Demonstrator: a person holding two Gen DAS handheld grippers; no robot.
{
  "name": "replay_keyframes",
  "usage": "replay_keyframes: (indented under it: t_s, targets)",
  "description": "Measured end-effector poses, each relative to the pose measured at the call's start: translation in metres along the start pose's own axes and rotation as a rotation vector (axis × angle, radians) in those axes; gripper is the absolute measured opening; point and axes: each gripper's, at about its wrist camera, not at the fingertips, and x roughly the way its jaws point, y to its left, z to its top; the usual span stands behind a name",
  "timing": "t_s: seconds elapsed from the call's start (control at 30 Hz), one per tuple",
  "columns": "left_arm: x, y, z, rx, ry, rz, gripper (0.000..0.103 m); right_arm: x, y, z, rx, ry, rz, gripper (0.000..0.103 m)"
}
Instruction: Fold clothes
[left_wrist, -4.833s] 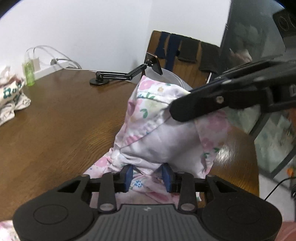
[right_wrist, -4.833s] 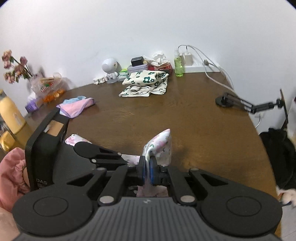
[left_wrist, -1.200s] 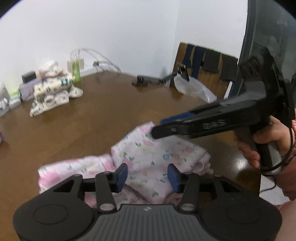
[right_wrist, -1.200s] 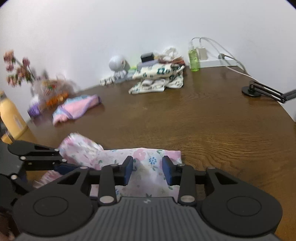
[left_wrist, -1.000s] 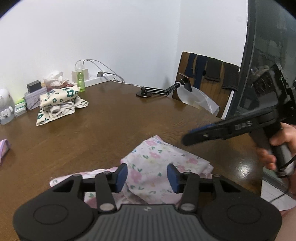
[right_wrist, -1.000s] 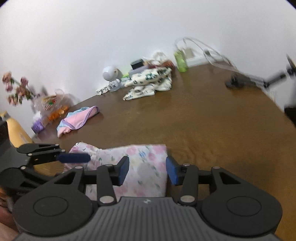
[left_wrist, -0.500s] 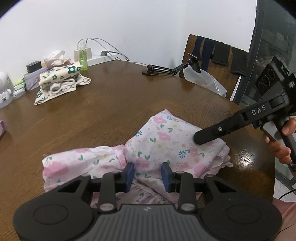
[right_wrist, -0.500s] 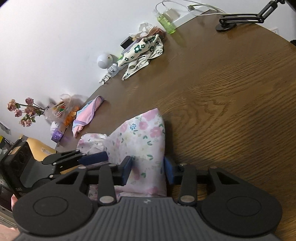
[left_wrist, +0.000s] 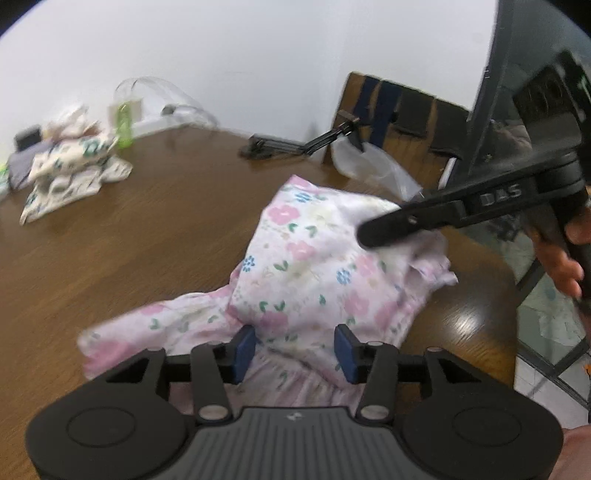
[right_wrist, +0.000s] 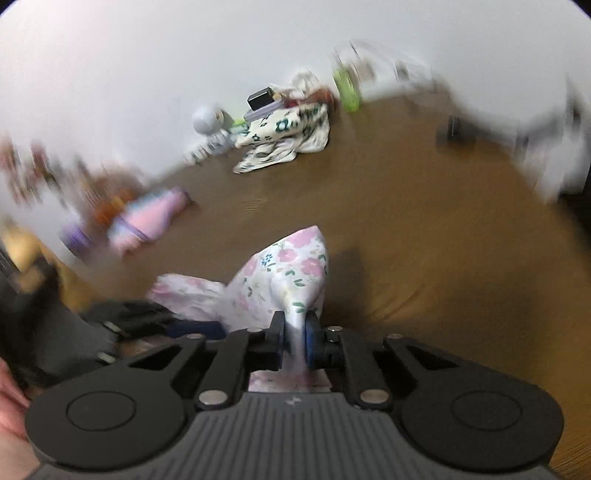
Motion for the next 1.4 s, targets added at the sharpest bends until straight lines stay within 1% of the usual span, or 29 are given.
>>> replay_keyframes:
  t_s: [0.1,0.2,0.23,0.3,0.4,0.5,0.57,0.63,0.73,0.8,0.9,1.03,1.17,1.2,1.27,1.33,1.4]
  targets:
    - [-0.002,-0.007,0.004,0.037,-0.022,-0.007,0.047,-0.012,0.020,0.014,-0.187,0.004,-0.141,0.010]
    - [0.014,-0.010,0.012,0.079,-0.031,0.003,0.045,-0.015,0.039,0.020,-0.316,0.032,-0.198,0.010]
    - [0.021,-0.011,0.015,0.093,-0.030,0.006,0.043,-0.014,0.046,0.021,-0.355,0.042,-0.212,0.010]
    - [0.037,-0.012,0.023,0.106,-0.019,0.002,0.041,-0.013,0.059,0.020,-0.424,0.061,-0.238,0.010]
    - [0.049,-0.009,0.028,0.085,-0.010,-0.003,0.042,-0.009,0.074,0.016,-0.507,0.070,-0.272,0.010]
    - [0.036,0.002,0.024,0.035,-0.012,-0.027,0.049,-0.009,0.086,0.014,-0.563,0.068,-0.286,0.010]
    - [0.020,0.009,0.018,0.011,-0.014,-0.016,0.056,-0.006,0.091,0.013,-0.605,0.068,-0.309,0.010]
    - [0.001,0.016,0.010,0.000,-0.016,0.005,0.056,-0.003,0.095,0.012,-0.643,0.073,-0.325,0.010]
    - [-0.010,0.023,-0.002,-0.002,-0.007,0.017,0.056,0.001,0.105,0.010,-0.699,0.071,-0.340,0.010]
    - [-0.015,0.027,-0.011,-0.001,0.000,0.023,0.056,0.003,0.115,0.007,-0.726,0.067,-0.332,0.010]
    - [-0.005,0.025,-0.018,0.000,0.030,0.015,0.055,0.005,0.131,0.002,-0.759,0.062,-0.296,0.010]
    - [0.000,0.017,-0.028,0.063,-0.009,0.027,0.056,0.007,0.150,-0.005,-0.767,0.078,-0.201,0.010]
    - [-0.007,0.024,-0.031,0.027,-0.013,-0.016,0.056,0.017,0.156,-0.012,-0.729,0.115,-0.130,0.010]
    - [-0.012,0.025,-0.033,0.021,-0.013,-0.023,0.056,0.019,0.155,-0.013,-0.713,0.121,-0.116,0.010]
    - [-0.027,0.024,-0.039,0.042,-0.026,-0.015,0.057,0.021,0.153,-0.015,-0.680,0.132,-0.088,0.010]
    - [-0.043,0.022,-0.044,0.073,-0.030,0.008,0.057,0.023,0.152,-0.017,-0.650,0.140,-0.062,0.010]
    - [-0.060,0.026,-0.048,0.056,-0.050,0.034,0.057,0.028,0.149,-0.016,-0.621,0.147,-0.033,0.011]
